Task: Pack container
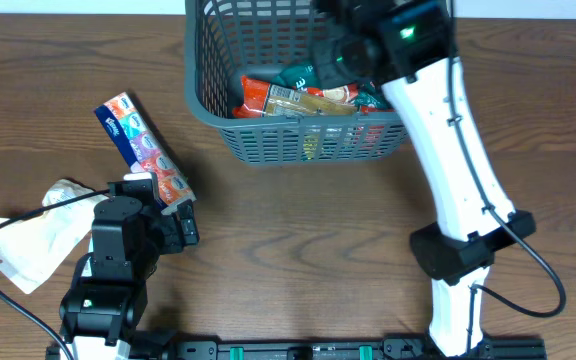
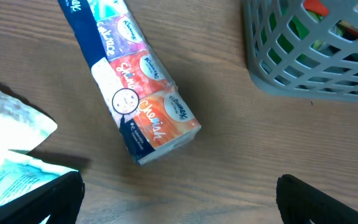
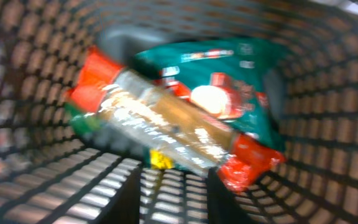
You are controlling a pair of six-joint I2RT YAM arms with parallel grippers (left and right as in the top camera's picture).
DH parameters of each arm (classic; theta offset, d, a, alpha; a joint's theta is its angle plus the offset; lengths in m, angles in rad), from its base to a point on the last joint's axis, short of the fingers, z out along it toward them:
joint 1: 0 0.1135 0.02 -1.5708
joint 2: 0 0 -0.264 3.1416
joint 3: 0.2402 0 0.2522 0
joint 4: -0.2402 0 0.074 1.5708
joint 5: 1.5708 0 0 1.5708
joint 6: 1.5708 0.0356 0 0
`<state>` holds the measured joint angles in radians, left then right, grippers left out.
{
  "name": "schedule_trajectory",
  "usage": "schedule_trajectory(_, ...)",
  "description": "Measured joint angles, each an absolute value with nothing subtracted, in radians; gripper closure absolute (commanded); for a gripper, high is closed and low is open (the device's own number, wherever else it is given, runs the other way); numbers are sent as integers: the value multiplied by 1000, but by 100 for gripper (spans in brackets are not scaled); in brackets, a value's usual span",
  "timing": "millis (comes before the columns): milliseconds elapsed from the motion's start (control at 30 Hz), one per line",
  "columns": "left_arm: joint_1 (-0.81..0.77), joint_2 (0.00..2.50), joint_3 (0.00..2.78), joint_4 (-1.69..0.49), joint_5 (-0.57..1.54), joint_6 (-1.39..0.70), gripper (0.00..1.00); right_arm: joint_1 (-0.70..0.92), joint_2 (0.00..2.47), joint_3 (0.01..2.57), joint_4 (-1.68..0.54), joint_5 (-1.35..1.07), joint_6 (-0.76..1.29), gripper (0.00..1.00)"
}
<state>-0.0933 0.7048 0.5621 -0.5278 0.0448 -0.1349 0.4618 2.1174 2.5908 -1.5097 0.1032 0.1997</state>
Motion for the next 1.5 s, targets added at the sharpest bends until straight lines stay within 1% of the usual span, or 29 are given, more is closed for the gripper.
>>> schedule_trajectory(267,-93,705,562,-529,45,-135,1,308,2117,2591,-1576,129,217,99)
schedule_trajectory(533,-93,705,562,-531,45,-135,1,234,2117,2591,-1695,129,231,99)
schedule_trajectory(1167,-93,705,562,-531,45,-135,1,224,2111,2588,-1695,78,230,99)
schedule_trajectory(1500,-93,705,562,-531,45,-135,1,207,2109,2505,-1695,78,229,99)
